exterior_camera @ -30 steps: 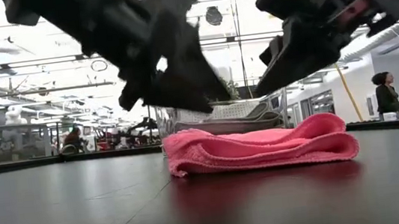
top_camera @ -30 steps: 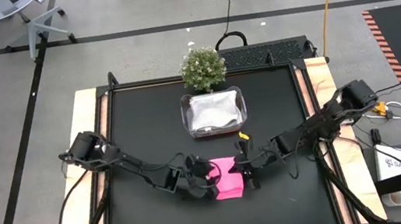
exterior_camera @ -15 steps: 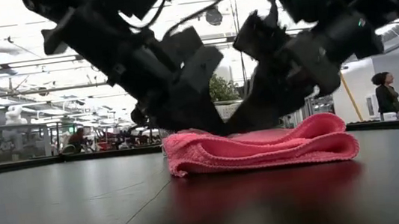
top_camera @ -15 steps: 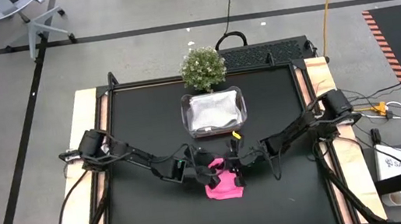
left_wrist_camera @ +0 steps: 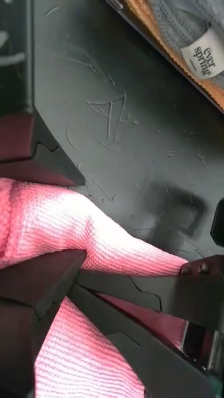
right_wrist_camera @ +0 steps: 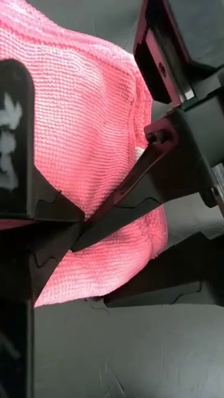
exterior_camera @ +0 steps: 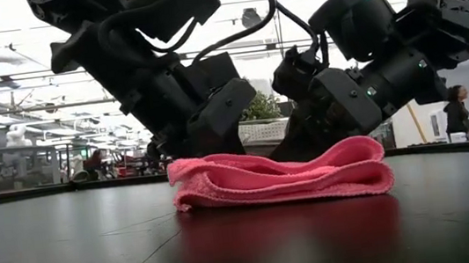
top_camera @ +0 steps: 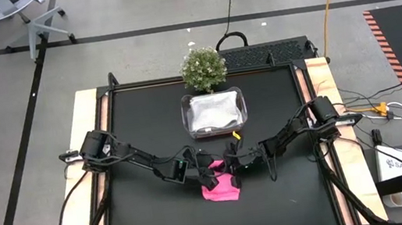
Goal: Fold microfiber towels
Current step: Fold the pink microfiber towel
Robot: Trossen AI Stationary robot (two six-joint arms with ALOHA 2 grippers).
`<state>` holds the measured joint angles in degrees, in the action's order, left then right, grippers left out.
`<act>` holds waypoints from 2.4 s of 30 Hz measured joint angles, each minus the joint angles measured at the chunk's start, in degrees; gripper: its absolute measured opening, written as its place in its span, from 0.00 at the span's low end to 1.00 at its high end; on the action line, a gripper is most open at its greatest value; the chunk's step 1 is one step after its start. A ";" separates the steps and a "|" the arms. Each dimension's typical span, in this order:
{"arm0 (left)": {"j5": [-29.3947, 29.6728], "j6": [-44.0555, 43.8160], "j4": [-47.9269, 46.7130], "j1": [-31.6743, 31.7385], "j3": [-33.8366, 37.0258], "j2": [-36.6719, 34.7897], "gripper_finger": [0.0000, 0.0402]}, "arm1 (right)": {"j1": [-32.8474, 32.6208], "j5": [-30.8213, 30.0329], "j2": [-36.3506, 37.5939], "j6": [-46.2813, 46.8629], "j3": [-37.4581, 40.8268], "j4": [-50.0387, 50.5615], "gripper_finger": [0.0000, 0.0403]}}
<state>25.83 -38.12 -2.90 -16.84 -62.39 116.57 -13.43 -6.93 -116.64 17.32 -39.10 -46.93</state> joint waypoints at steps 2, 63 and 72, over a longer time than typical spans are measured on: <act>-0.18 -0.22 -0.40 0.16 0.02 0.04 0.45 | -0.03 0.37 0.23 0.59 1.95 -0.81 0.00; -1.86 -2.40 -1.48 1.01 0.17 0.22 0.45 | -5.64 7.79 0.07 6.01 -0.91 -0.32 0.00; -1.74 -2.57 -1.50 1.03 0.17 0.22 0.45 | -9.84 6.98 8.17 10.54 7.53 0.57 0.00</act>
<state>24.09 -40.69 -4.40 -15.81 -62.22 116.79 -23.27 0.05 -108.47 27.86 -31.58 -46.35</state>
